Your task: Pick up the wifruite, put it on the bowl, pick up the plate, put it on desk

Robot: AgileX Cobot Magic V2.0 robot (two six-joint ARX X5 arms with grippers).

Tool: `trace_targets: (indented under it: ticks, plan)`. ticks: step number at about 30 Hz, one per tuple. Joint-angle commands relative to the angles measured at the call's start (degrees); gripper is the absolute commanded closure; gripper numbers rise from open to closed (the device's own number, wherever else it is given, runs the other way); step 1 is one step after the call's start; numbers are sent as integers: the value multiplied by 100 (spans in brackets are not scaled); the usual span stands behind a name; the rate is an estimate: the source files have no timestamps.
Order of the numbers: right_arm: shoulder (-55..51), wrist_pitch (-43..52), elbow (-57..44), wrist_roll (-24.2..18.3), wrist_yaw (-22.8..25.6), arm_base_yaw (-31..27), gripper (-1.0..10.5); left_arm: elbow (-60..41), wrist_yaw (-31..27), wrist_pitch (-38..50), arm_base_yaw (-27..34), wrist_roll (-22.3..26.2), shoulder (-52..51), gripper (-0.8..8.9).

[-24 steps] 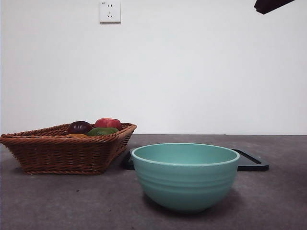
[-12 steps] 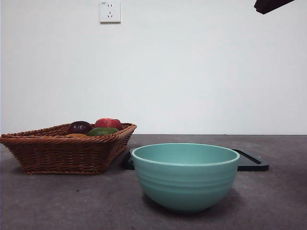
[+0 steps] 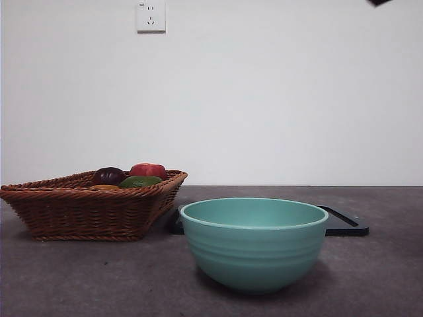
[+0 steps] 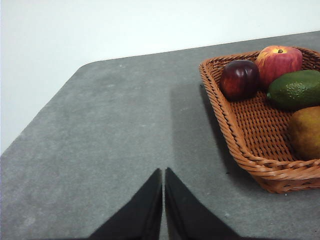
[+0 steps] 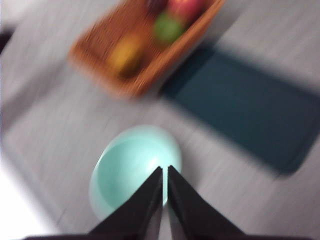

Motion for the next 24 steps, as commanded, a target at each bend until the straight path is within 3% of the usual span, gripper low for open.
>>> trace_targets:
  ticks: [1, 7, 9, 18, 24]
  plan:
    - [-496, 715, -393, -164, -17, -623, 940, -116, -15, -42, 15, 24, -13, 805]
    - [-2168, 2601, -2269, -153, 37, -2437, 940, -116, -15, -42, 15, 24, -13, 805]
    - [-2723, 2931, -2920, -149, 52, -2793, 940, -116, -15, -42, 15, 24, -13, 805]
    - [-3716, 3488, -4199, -146, 798, -3121, 940, -116, -15, -42, 15, 24, -13, 805]
    - [-4026, 3530, -4666, -144, 925, -3187, 940, -116, -15, -42, 15, 24, -13, 805]
